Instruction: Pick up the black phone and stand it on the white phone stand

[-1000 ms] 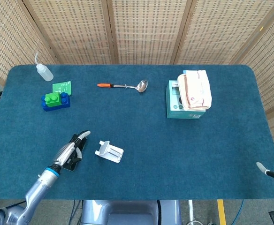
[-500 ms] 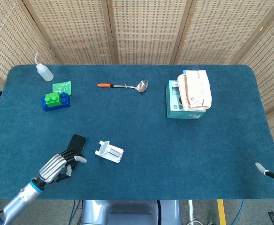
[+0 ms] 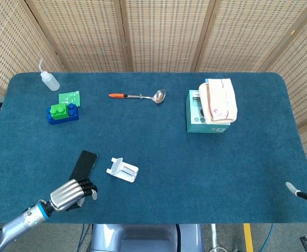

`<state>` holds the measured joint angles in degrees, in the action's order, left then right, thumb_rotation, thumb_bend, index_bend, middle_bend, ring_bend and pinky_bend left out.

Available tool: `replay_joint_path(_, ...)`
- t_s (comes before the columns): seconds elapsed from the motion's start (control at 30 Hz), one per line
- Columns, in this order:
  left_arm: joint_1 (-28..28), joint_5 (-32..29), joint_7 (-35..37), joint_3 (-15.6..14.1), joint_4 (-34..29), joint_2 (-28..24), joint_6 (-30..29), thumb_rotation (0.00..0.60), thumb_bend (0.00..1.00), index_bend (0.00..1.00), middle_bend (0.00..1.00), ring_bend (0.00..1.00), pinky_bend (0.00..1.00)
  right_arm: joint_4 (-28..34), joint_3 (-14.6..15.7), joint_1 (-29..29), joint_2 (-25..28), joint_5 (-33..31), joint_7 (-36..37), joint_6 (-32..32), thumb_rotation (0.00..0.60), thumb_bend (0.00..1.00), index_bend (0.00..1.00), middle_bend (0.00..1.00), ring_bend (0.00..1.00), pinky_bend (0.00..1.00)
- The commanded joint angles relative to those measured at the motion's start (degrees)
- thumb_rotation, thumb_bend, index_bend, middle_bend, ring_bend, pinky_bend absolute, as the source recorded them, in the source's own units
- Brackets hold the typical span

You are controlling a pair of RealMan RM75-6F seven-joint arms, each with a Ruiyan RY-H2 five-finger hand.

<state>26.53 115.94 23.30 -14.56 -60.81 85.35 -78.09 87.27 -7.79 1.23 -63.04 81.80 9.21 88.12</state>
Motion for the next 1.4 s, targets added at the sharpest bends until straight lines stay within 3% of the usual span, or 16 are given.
replay_joint_path(0.03, 1.83, -0.78, 0.91, -0.54, -2.88, -0.05, 2.74, 0.6, 0.99, 0.45, 0.39, 0.33, 0.28, -0.05, 0.0, 0.05, -0.01, -0.03, -0.03, -0.1, 0.6, 0.0, 0.0, 0.0, 0.0, 0.0)
replay_joint_path(0.43, 2.57, -5.96, 12.28, -2.05, -1.89, 1.54, 6.2, 0.6, 0.99, 0.46, 0.4, 0.33, 0.29, -0.01, 0.09, -0.04, 0.1, 0.1, 0.16, 0.0, 0.6, 0.0, 0.0, 0.0, 0.0, 0.0)
replay_joint_path(0.83, 2.35, -8.81, 16.72, -2.39, 2.94, 1.5, 6.47, 0.6, 0.99, 0.46, 0.4, 0.33, 0.29, 0.06, 0.0, -0.02, 0.15, -0.17, 0.2, -0.15, 0.6, 0.0, 0.0, 0.0, 0.0, 0.0)
replay_joint_path(1.4, 2.48, -16.63, 23.02, 1.25, 13.2, 2.41, 11.6, 0.6, 0.99, 0.46, 0.4, 0.33, 0.29, 0.22, 0.1, -0.1, 0.27, -0.13, 0.38, -0.19, 0.6, 0.0, 0.0, 0.0, 0.0, 0.0)
